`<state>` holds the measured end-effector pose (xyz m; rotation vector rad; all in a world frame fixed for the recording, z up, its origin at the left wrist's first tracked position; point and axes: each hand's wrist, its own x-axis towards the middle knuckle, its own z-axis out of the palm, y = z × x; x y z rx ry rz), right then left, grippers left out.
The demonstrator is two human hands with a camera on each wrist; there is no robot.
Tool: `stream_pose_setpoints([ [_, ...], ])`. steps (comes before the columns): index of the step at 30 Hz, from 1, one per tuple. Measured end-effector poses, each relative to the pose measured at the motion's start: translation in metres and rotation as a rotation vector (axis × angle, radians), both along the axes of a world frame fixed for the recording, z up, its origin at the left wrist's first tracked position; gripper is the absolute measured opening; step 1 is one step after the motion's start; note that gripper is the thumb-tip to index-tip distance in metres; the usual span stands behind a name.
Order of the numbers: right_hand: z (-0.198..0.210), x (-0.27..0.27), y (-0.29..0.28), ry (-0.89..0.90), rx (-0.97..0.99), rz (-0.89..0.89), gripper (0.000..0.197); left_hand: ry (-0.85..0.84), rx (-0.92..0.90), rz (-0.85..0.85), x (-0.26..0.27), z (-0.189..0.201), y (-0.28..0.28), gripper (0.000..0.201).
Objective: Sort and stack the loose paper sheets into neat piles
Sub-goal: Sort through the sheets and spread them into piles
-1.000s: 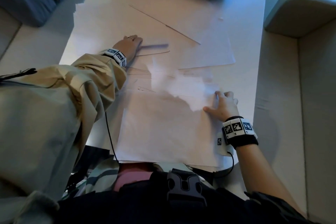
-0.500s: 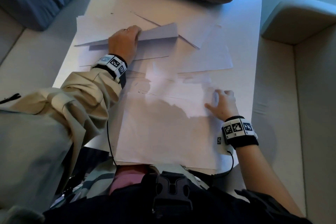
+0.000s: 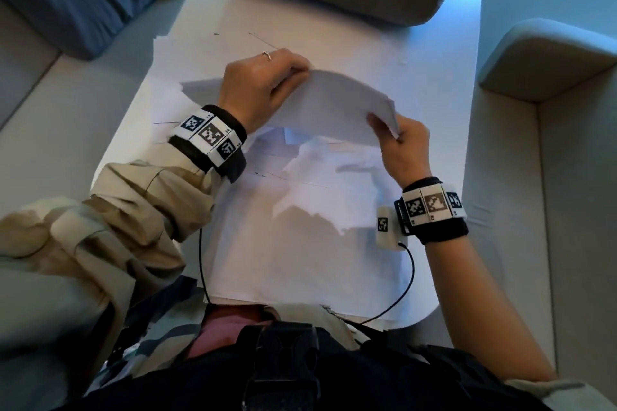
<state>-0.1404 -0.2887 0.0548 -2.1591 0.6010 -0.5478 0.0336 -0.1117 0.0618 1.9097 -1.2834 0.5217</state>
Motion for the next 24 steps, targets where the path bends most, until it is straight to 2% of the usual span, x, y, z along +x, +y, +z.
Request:
stream_pose_setpoints([
  [3, 0.002, -0.01, -0.006, -0.091, 0.021, -0.053, 0.037, 0.021, 0.094, 0.059, 0.007, 0.004, 0.013, 0.027],
  [6, 0.005, -0.028, -0.016, -0.201, 0.137, -0.163, 0.036, 0.068, 0.149, 0.12, 0.017, 0.011, 0.026, 0.043],
  [9, 0.008, -0.047, -0.02, -0.299, 0.272, -0.227, 0.035, 0.105, 0.135, 0.155, 0.029, 0.013, 0.035, 0.045],
  [11, 0.006, -0.061, -0.018, -0.309, 0.332, -0.259, 0.037, 0.188, 0.095, 0.157, 0.035, 0.01, 0.037, 0.04],
  [14, -0.004, -0.078, -0.015, -0.164, 0.393, -0.305, 0.029, 0.396, -0.007, 0.081, 0.04, 0.002, 0.039, 0.008],
  [16, -0.015, -0.089, -0.012, -0.027, 0.492, -0.328, 0.023, 0.441, 0.029, 0.056, 0.039, -0.004, 0.04, 0.015],
  [18, -0.03, -0.1, -0.005, 0.101, 0.628, -0.334, 0.017, 0.476, 0.111, 0.045, 0.038, -0.014, 0.041, 0.011],
  [20, -0.044, -0.111, 0.004, 0.201, 0.723, -0.321, 0.014, 0.516, 0.174, 0.054, 0.037, -0.026, 0.042, 0.02],
  [22, -0.058, -0.12, 0.009, 0.3, 0.761, -0.315, 0.013, 0.58, 0.245, 0.082, 0.036, -0.037, 0.042, 0.022],
  [24, -0.071, -0.127, 0.01, 0.414, 0.719, -0.305, 0.021, 0.63, 0.364, 0.112, 0.035, -0.049, 0.041, 0.022],
])
